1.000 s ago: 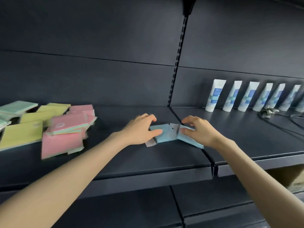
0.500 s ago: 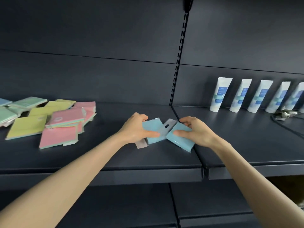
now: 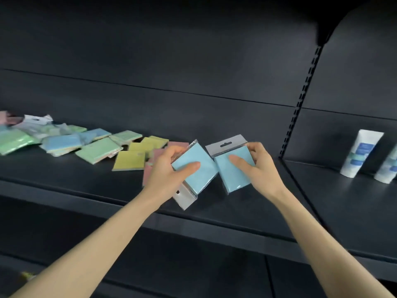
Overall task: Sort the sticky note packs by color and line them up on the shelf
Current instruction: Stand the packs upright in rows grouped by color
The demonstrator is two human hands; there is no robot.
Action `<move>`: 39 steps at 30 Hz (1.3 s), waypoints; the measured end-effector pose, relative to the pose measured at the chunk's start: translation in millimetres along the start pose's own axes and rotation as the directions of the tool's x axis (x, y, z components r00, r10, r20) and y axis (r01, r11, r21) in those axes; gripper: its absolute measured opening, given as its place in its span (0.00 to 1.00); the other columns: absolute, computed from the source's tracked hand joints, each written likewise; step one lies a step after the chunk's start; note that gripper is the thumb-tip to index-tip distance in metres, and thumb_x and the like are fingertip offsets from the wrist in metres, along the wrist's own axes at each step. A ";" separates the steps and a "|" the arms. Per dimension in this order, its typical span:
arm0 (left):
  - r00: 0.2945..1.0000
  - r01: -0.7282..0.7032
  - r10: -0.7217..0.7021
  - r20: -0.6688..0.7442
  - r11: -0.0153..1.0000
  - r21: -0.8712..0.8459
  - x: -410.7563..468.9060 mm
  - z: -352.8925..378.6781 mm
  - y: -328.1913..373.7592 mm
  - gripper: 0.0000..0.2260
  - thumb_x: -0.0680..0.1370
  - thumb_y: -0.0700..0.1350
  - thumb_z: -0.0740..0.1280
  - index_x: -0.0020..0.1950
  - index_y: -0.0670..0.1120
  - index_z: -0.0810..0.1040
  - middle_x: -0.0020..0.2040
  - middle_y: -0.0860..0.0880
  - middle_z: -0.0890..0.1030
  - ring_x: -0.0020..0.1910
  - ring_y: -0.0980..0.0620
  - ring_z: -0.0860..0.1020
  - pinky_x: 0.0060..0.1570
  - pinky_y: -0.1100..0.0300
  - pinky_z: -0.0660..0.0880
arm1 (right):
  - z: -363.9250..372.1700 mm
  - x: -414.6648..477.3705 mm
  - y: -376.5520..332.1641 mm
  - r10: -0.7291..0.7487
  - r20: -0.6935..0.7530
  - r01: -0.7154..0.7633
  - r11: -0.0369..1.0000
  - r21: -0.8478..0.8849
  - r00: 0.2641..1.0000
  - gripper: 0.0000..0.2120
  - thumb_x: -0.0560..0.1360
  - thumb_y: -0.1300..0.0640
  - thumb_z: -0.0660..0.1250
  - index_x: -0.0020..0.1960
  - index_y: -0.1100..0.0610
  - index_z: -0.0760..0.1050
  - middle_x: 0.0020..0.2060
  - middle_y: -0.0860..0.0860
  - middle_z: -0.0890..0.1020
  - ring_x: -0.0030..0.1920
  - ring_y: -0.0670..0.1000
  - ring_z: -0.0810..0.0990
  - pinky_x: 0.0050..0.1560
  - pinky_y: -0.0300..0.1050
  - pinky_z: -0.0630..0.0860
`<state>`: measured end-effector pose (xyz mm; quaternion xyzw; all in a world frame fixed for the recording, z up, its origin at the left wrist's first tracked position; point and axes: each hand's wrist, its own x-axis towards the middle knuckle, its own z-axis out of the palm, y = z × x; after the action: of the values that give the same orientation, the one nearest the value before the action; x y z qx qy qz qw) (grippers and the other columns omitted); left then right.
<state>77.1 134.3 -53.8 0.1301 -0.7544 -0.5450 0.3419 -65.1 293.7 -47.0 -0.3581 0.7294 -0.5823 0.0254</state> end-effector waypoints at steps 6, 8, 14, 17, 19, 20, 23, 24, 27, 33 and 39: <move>0.997 -0.023 0.024 -0.079 1.000 0.013 -21.5 -105.5 -10.0 0.11 0.74 0.45 0.71 0.54 0.52 0.75 0.49 0.56 0.80 0.46 0.62 0.79 0.37 0.72 0.72 | 99.7 -4.6 -41.7 -0.082 0.029 0.080 0.995 0.065 0.996 0.13 0.75 0.52 0.68 0.56 0.52 0.68 0.49 0.45 0.81 0.48 0.45 0.82 0.42 0.39 0.78; 0.995 -0.026 0.031 -0.098 0.998 0.053 -31.1 -147.8 -18.1 0.11 0.74 0.45 0.71 0.55 0.50 0.76 0.49 0.55 0.81 0.46 0.60 0.79 0.37 0.71 0.73 | 141.1 -7.5 -54.3 -0.085 0.045 0.082 0.994 0.076 0.995 0.11 0.75 0.50 0.68 0.54 0.49 0.68 0.49 0.46 0.80 0.49 0.47 0.81 0.42 0.40 0.79; 0.987 -0.010 0.031 -0.158 0.991 0.133 -47.6 -271.8 -41.9 0.10 0.74 0.45 0.70 0.54 0.49 0.76 0.49 0.58 0.80 0.43 0.64 0.79 0.37 0.71 0.72 | 265.4 -14.9 -94.2 -0.100 0.097 0.087 0.988 0.131 0.990 0.12 0.76 0.53 0.67 0.55 0.53 0.67 0.45 0.46 0.80 0.44 0.43 0.81 0.40 0.36 0.77; 0.982 0.014 0.015 -0.187 0.988 0.152 -43.0 -315.6 -51.4 0.09 0.75 0.45 0.69 0.55 0.46 0.76 0.49 0.54 0.80 0.43 0.61 0.79 0.34 0.72 0.71 | 305.8 -11.1 -110.9 -0.113 0.146 0.098 0.989 0.108 0.983 0.12 0.76 0.54 0.67 0.56 0.55 0.68 0.45 0.47 0.80 0.39 0.38 0.79 0.36 0.31 0.74; 0.980 0.020 0.011 -0.197 0.988 0.152 -35.7 -340.3 -56.5 0.09 0.76 0.44 0.68 0.55 0.45 0.75 0.49 0.52 0.80 0.42 0.61 0.78 0.31 0.72 0.70 | 328.3 -0.9 -121.2 -0.132 0.158 0.123 0.990 0.064 0.979 0.13 0.76 0.52 0.66 0.57 0.55 0.67 0.45 0.49 0.80 0.40 0.39 0.79 0.37 0.34 0.75; 0.979 0.021 0.010 -0.203 0.989 0.150 -30.4 -351.5 -59.0 0.09 0.76 0.44 0.68 0.56 0.45 0.75 0.48 0.52 0.80 0.40 0.61 0.78 0.29 0.72 0.69 | 339.0 5.8 -126.2 -0.138 0.156 0.133 0.990 0.044 0.978 0.14 0.76 0.51 0.66 0.57 0.54 0.67 0.45 0.49 0.80 0.43 0.42 0.80 0.40 0.38 0.76; 0.973 0.035 -0.007 -0.229 0.992 0.119 -9.5 -381.1 -68.5 0.09 0.77 0.45 0.67 0.56 0.45 0.74 0.48 0.50 0.79 0.42 0.58 0.78 0.28 0.72 0.69 | 370.8 29.0 -137.4 -0.151 0.160 0.151 0.988 0.012 0.975 0.14 0.76 0.50 0.66 0.57 0.53 0.67 0.47 0.47 0.80 0.47 0.47 0.80 0.44 0.44 0.77; 0.971 0.041 -0.015 -0.238 0.994 0.106 -1.8 -389.6 -72.6 0.09 0.77 0.45 0.66 0.56 0.45 0.74 0.50 0.49 0.79 0.45 0.56 0.79 0.32 0.70 0.71 | 381.2 37.2 -139.5 -0.154 0.161 0.154 0.988 0.012 0.975 0.14 0.76 0.50 0.66 0.57 0.53 0.67 0.47 0.46 0.79 0.47 0.46 0.80 0.42 0.40 0.77; 0.969 0.072 -0.051 -0.244 0.994 0.079 20.4 -413.4 -87.9 0.07 0.78 0.45 0.66 0.55 0.47 0.74 0.52 0.49 0.79 0.48 0.54 0.79 0.38 0.65 0.72 | 412.1 60.6 -141.9 -0.160 0.171 0.163 0.987 -0.001 0.972 0.14 0.76 0.51 0.67 0.57 0.54 0.67 0.46 0.44 0.79 0.46 0.45 0.79 0.39 0.36 0.75; 0.970 0.114 -0.079 -0.230 0.983 0.146 69.6 -463.0 -110.7 0.06 0.79 0.46 0.64 0.55 0.49 0.73 0.50 0.57 0.77 0.46 0.61 0.77 0.37 0.71 0.71 | 470.4 115.7 -146.7 -0.150 0.208 0.168 0.983 -0.069 0.967 0.14 0.77 0.48 0.65 0.57 0.53 0.66 0.51 0.48 0.79 0.51 0.51 0.78 0.49 0.47 0.75; 0.971 0.084 -0.045 -0.236 0.984 0.155 121.3 -521.2 -126.7 0.04 0.78 0.43 0.66 0.49 0.52 0.75 0.50 0.56 0.79 0.52 0.57 0.77 0.53 0.61 0.71 | 525.1 167.3 -162.9 -0.169 0.255 0.194 0.978 -0.075 0.952 0.15 0.77 0.48 0.63 0.59 0.55 0.66 0.51 0.50 0.79 0.51 0.55 0.80 0.51 0.53 0.77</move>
<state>308.7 -364.1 -34.2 0.2449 -0.7469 -0.4732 0.3977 129.4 -245.8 -10.4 -0.4943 0.7126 -0.4958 0.0447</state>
